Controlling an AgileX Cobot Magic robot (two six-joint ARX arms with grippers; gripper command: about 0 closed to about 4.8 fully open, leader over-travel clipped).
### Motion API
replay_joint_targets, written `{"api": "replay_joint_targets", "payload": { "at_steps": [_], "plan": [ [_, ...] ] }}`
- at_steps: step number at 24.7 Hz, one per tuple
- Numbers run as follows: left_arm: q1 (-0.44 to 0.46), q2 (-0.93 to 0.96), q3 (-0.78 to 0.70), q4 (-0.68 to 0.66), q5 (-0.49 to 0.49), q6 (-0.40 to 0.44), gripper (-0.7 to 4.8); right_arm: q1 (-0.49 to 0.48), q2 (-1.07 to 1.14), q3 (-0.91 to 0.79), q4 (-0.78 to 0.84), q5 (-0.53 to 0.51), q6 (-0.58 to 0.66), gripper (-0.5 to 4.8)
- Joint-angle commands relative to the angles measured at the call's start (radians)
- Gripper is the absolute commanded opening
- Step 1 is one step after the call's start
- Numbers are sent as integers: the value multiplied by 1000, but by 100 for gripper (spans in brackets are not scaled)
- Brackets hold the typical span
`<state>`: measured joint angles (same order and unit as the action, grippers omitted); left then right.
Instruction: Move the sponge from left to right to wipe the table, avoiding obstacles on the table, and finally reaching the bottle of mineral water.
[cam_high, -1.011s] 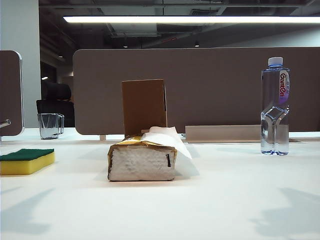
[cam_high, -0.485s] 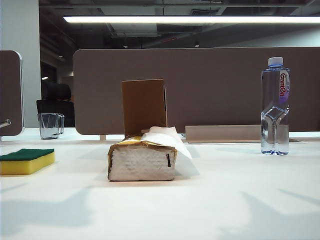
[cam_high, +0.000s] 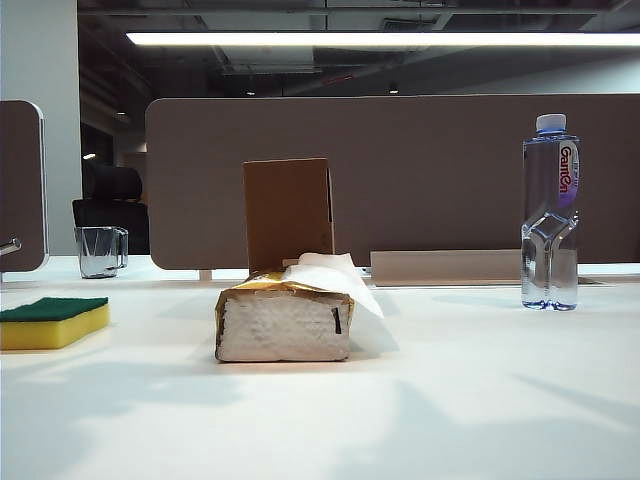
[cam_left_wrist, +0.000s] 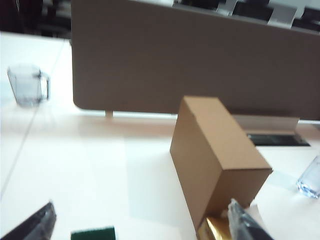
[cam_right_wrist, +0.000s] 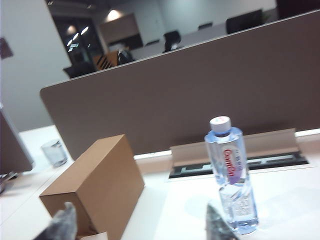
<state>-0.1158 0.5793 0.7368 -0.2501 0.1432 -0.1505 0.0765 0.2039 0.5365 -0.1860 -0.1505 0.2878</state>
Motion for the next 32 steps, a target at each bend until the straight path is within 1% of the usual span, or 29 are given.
{"api": "replay_joint_targets", "payload": {
  "at_steps": [1,6,7,8,10,12,14,15,16,17,20,22,27,29,32],
  "plan": [
    [2,43,4,-1,16,-8,479,0,82,63,2,-57,1,330],
    [3,153,4,-2,19,-46,479,0,217,162,-5,-120,43,350],
    [3,169,5,-2,18,-45,479,0,235,174,-6,-124,51,358],
    [5,203,10,-6,18,-50,479,0,263,193,-14,-146,58,379],
    [27,252,22,-11,26,-68,479,0,298,218,-45,-169,60,384],
    [54,287,32,-13,56,-69,479,0,317,233,-69,-180,60,406],
    [113,345,55,-26,101,-68,479,0,343,253,-97,-209,60,433],
    [136,367,63,-26,126,-67,479,1,353,258,-103,-216,61,433],
    [174,400,78,-27,181,-68,479,0,365,263,-110,-227,60,433],
    [195,422,89,-31,214,-68,479,0,373,266,-110,-231,61,433],
    [230,479,117,-48,272,-67,479,1,386,267,-111,-238,79,433],
    [237,517,132,-56,299,-66,479,0,400,267,-116,-249,91,433],
    [235,605,143,-56,326,-59,479,1,438,267,-125,-276,102,433],
    [236,664,143,-61,327,-57,479,0,462,267,-126,-297,105,445],
    [236,716,143,-63,320,-12,479,1,481,269,-124,-298,106,446]
  ]
}}
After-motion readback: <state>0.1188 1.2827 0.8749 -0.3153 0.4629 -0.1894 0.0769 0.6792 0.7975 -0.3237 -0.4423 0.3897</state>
